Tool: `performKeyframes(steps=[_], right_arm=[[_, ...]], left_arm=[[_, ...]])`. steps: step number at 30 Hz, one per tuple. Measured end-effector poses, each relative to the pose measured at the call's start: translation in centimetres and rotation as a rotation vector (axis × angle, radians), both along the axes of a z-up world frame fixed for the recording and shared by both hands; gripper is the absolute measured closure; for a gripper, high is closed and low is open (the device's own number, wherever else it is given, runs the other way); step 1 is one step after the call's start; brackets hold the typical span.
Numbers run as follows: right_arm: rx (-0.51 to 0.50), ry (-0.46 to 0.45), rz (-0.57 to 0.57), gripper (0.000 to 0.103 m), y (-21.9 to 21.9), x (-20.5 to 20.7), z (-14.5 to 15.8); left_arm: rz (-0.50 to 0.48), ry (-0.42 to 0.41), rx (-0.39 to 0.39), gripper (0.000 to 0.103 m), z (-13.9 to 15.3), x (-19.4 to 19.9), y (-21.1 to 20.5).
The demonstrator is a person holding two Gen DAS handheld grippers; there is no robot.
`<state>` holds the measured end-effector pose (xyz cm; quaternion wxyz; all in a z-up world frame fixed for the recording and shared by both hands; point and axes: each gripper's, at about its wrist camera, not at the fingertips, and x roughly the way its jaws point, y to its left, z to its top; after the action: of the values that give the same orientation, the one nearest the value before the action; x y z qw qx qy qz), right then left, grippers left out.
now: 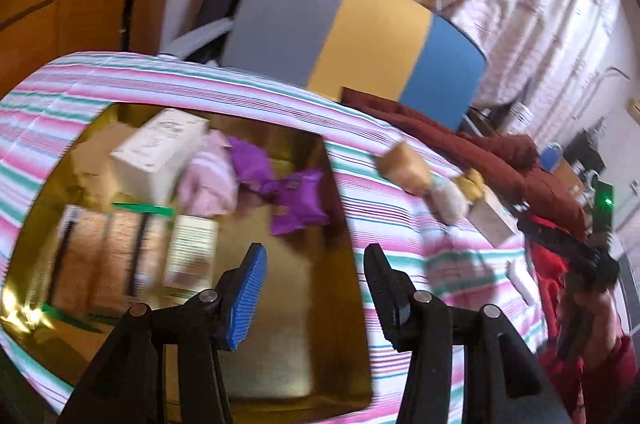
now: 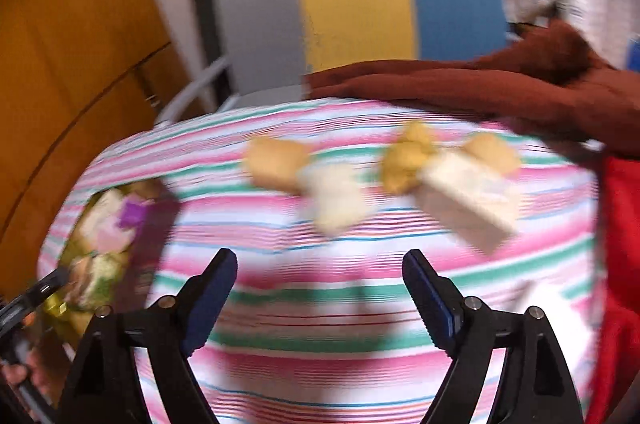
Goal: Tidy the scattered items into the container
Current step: 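Move both tools back over the cream sock and white foam block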
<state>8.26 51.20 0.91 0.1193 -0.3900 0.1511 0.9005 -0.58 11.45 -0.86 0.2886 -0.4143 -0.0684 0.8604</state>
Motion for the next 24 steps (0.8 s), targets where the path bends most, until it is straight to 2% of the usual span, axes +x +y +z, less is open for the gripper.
performKeyframes(steps=[5,10,11,15,19,24], right_arm=[[-0.034,-0.036,-0.19,0.01,7.2,3.3,-0.9],[-0.096,-0.046,-0.33,0.009,10.9,5.9,-2.4],[-0.136,-0.044,-0.357,0.009,11.6,6.2,-2.8],[-0.198,-0.095,-0.413,0.007,12.9,6.9,-4.3],[-0.257,-0.14,-0.421,0.007,13.5,6.9,-5.9],[-0.221,-0.149,-0.37,0.006,12.2,6.1,-5.7]], left_arm=[[-0.104,0.0,0.0,0.052,0.4,1.8,3.8],[-0.178,-0.003,-0.013,0.052,0.3,3.3,6.8],[-0.189,-0.006,-0.016,0.052,0.2,3.5,7.2],[-0.214,-0.013,-0.037,0.052,-0.2,4.2,8.4],[-0.223,-0.02,-0.039,0.052,-0.5,4.6,8.9],[-0.233,-0.056,-0.044,0.052,-1.2,4.8,9.6]])
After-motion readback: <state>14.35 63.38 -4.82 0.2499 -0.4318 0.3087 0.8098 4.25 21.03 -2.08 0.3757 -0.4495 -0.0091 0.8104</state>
